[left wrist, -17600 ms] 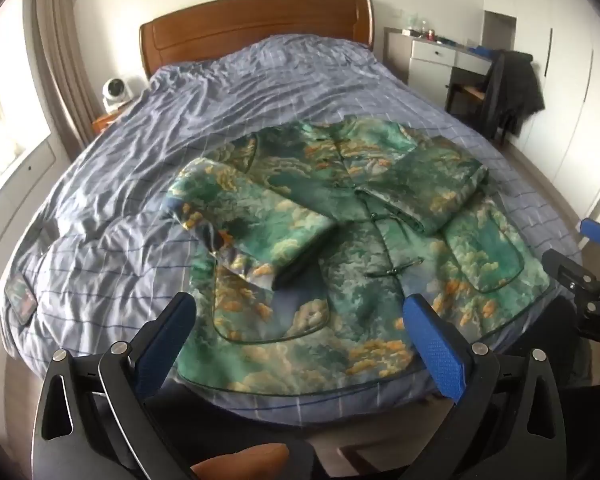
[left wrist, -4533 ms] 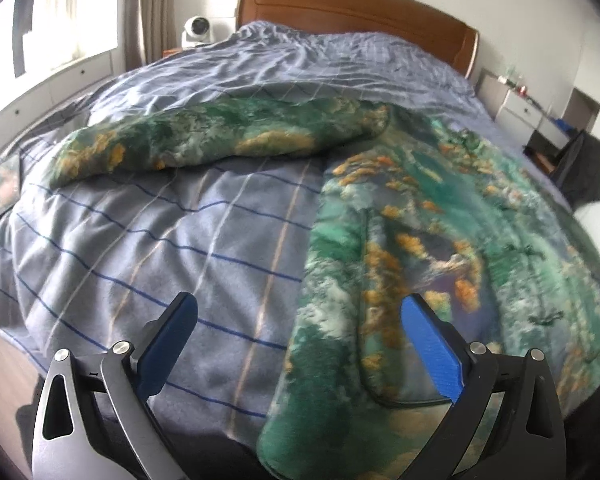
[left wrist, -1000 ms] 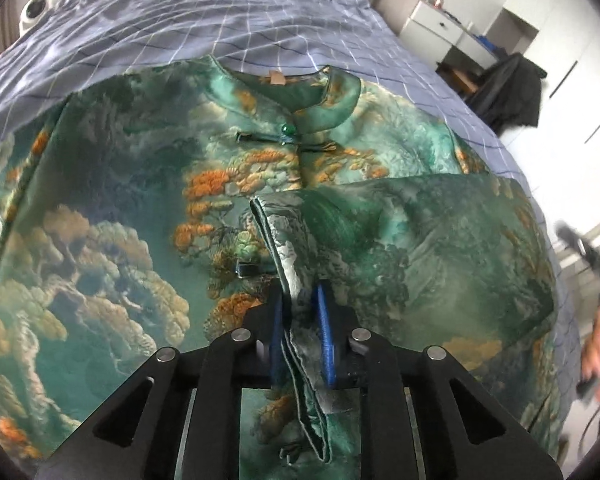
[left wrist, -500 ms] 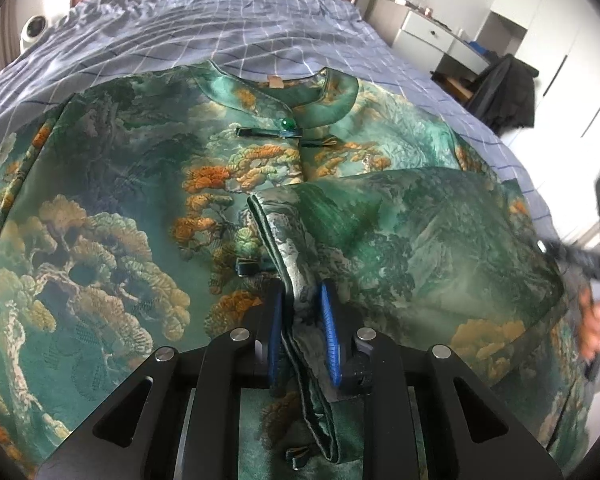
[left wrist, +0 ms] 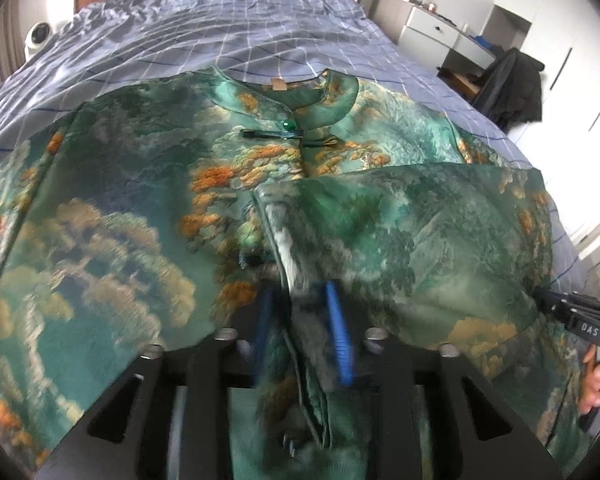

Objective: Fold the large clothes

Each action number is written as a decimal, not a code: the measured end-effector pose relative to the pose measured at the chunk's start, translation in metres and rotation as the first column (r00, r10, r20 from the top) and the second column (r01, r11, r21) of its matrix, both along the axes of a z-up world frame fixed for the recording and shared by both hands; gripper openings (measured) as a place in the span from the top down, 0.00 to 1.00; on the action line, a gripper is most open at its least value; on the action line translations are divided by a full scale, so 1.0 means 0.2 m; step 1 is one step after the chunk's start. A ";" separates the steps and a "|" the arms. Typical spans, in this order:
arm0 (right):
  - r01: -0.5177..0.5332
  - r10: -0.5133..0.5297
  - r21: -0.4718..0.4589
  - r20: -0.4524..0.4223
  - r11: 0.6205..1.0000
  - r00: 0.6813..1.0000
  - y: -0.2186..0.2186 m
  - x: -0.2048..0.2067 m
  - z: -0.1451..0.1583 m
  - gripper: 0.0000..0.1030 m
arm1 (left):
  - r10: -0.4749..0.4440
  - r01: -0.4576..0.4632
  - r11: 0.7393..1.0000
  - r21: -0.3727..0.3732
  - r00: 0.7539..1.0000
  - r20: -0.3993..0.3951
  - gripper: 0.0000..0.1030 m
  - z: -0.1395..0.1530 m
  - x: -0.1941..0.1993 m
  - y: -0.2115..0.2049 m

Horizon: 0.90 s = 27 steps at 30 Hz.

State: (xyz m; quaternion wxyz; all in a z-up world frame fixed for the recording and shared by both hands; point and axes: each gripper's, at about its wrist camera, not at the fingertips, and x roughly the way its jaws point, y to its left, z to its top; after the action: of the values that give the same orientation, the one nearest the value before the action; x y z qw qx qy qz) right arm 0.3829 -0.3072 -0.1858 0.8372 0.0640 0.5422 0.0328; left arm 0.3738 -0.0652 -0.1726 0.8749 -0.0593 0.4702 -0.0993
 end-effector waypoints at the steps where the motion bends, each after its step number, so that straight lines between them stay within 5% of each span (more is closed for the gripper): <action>1: 0.011 -0.011 0.003 0.019 1.000 1.000 0.00 -0.03 0.03 0.84 | 0.004 -0.004 1.000 0.001 1.000 0.002 0.45 0.02 -0.03 0.01; 3: 0.025 -0.024 -0.017 0.071 1.000 0.997 0.01 -0.10 0.09 0.80 | 0.006 -0.006 1.000 -0.001 1.000 0.019 0.29 0.08 -0.12 0.05; 5: 0.038 -0.033 -0.046 0.109 0.998 0.993 0.01 -0.22 0.18 0.50 | 0.000 -0.001 1.000 0.004 0.999 0.049 0.20 0.14 -0.23 0.10; 6: 0.049 -0.042 -0.058 0.113 0.997 0.993 0.01 -0.27 0.21 0.26 | -0.005 0.005 1.000 0.008 0.998 0.058 0.17 0.15 -0.28 0.12; 7: 0.058 -0.049 -0.070 0.122 0.996 0.991 0.02 -0.33 0.23 0.20 | -0.014 0.012 1.000 0.018 0.998 0.067 0.16 0.18 -0.35 0.15; 17: 0.043 -0.026 -0.060 0.255 0.997 0.967 0.29 -0.92 0.45 0.20 | 0.070 -0.088 0.976 0.197 0.993 0.093 0.12 0.20 -0.95 0.53; 27: -0.133 0.140 -0.045 0.252 0.990 0.957 0.74 -1.21 0.46 0.20 | 0.297 -0.302 0.948 0.103 0.953 0.062 0.11 0.17 -1.11 1.00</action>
State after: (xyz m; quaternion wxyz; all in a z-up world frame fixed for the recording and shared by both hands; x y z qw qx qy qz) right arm 0.1418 -0.1586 -0.0947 0.8964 0.0101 0.4337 0.0909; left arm 0.1512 0.1346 -0.1386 0.8923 -0.0789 0.4405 0.0598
